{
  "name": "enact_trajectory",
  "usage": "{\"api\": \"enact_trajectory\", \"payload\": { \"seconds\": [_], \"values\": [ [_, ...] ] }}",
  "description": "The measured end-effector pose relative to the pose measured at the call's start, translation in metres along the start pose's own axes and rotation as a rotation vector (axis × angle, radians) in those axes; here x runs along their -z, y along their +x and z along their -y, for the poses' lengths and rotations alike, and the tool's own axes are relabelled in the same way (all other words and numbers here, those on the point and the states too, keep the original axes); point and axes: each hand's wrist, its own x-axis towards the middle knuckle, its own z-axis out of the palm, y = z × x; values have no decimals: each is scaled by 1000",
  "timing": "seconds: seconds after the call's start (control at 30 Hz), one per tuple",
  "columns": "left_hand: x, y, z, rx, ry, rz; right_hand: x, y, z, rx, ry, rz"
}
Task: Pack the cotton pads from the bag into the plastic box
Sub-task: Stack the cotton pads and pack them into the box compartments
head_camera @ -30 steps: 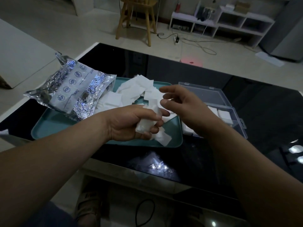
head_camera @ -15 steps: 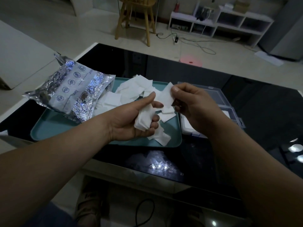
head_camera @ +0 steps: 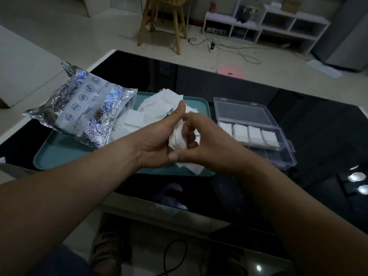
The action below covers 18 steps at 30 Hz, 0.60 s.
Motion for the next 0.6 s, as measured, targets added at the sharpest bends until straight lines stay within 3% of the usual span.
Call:
{"api": "enact_trajectory", "payload": {
  "seconds": [0.17,0.27,0.6],
  "values": [
    [-2,-3,4,-2,-33,64,-3,2,-6,2,42,-91],
    [0,-4,3,-31,-37,41,4,-2,-4,-14,133,-84],
    [-9,-5,9,-25,5,-47,-12,-1,-10,17,72,-86]
  ]
}}
